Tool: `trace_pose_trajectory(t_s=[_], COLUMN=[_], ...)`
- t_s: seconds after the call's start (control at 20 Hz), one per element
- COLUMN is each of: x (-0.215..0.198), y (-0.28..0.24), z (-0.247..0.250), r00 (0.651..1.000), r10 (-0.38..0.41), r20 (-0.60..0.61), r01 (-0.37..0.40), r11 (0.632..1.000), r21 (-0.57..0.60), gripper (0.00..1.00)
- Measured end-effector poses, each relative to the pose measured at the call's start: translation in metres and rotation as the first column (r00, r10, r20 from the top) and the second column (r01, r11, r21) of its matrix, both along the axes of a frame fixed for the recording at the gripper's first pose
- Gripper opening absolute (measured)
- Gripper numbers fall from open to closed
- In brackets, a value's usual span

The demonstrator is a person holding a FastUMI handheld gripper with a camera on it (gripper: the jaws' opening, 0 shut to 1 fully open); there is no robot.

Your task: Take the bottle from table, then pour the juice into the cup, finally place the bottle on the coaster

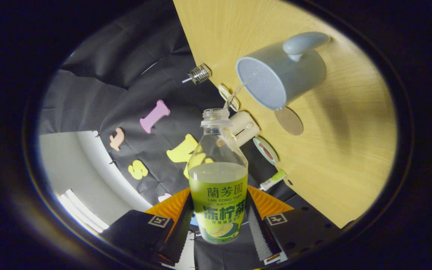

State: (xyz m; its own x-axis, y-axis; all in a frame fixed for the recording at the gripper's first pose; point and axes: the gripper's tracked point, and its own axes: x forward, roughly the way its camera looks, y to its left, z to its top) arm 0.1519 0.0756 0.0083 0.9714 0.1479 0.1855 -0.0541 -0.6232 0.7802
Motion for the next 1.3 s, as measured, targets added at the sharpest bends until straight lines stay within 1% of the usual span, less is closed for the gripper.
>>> trace_pose_trajectory(t_s=[0.3,0.5,0.7,0.95,1.15,1.3], x=[-0.001,-0.005,-0.007,-0.014,-0.015,-0.016], y=[-0.001,-0.001,-0.005,-0.017,-0.016,-0.021], z=[0.004,0.012,0.017,0.023,0.026,0.022], r00=[1.000,1.000,0.999,0.999,0.999,0.999], r10=[0.010,0.012,0.018,-0.003,0.015,0.012], r20=[-0.002,0.020,0.029,0.040,0.049,0.047], r01=[-0.010,-0.014,-0.022,-0.004,-0.025,-0.022], r11=[0.998,0.996,0.990,0.984,0.977,0.972], r21=[0.065,0.091,0.138,0.179,0.213,0.234], gripper=[0.77,0.77,0.77,0.77,0.77,0.77])
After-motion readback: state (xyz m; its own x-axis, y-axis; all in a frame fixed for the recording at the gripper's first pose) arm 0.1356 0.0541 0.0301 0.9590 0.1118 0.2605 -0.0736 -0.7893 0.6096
